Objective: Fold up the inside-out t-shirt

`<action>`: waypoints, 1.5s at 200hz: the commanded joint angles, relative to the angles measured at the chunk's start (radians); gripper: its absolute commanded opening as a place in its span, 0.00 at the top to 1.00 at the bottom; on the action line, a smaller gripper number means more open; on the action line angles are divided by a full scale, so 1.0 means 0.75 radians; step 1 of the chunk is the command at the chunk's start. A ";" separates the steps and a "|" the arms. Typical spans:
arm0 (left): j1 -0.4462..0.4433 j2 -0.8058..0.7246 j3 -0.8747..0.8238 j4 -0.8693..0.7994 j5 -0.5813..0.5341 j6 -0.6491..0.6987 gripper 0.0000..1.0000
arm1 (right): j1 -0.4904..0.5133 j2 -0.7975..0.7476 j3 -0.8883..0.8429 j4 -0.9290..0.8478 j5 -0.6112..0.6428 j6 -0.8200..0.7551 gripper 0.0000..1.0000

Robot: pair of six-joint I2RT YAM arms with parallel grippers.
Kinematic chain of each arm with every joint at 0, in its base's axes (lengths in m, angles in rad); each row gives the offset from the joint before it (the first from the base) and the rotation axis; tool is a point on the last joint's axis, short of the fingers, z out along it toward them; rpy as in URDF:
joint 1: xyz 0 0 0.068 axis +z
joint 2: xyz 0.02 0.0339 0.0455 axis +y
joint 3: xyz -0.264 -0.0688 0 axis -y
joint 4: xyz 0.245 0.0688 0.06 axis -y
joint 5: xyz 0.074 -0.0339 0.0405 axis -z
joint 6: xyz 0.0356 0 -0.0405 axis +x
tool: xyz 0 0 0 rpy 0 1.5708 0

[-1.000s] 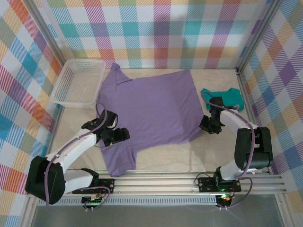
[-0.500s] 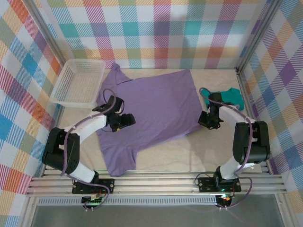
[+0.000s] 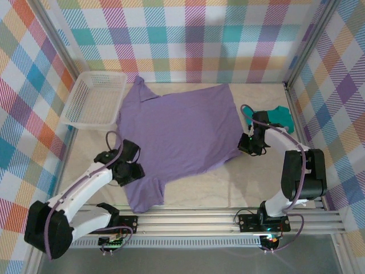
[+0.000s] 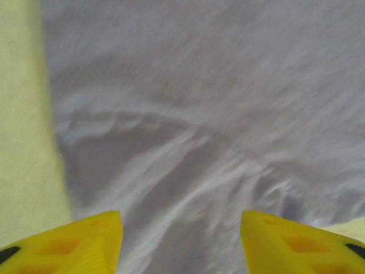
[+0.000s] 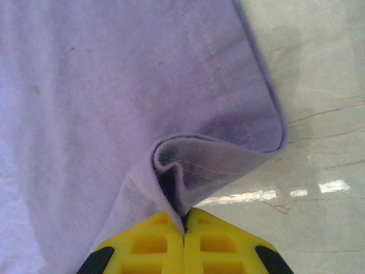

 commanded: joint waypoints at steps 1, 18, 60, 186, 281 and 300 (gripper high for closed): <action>-0.088 -0.007 -0.051 -0.199 0.021 -0.246 0.47 | 0.007 -0.052 -0.027 0.012 -0.099 -0.030 0.94; -0.101 -0.005 -0.137 -0.209 0.091 -0.324 0.49 | 0.005 -0.077 -0.036 0.019 -0.133 -0.038 0.94; -0.103 0.059 -0.237 -0.152 0.154 -0.311 0.45 | 0.006 -0.118 -0.048 0.022 -0.157 -0.056 0.95; -0.105 0.195 -0.251 0.037 0.234 -0.213 0.79 | 0.006 -0.126 -0.042 -0.003 -0.114 -0.057 0.95; 0.071 -0.200 -0.156 -0.118 0.208 -0.241 1.00 | -0.017 -0.199 -0.121 -0.079 0.008 -0.027 0.96; 0.254 -0.278 -0.080 -0.148 0.272 -0.147 1.00 | -0.030 -0.225 -0.116 -0.080 0.011 -0.026 0.96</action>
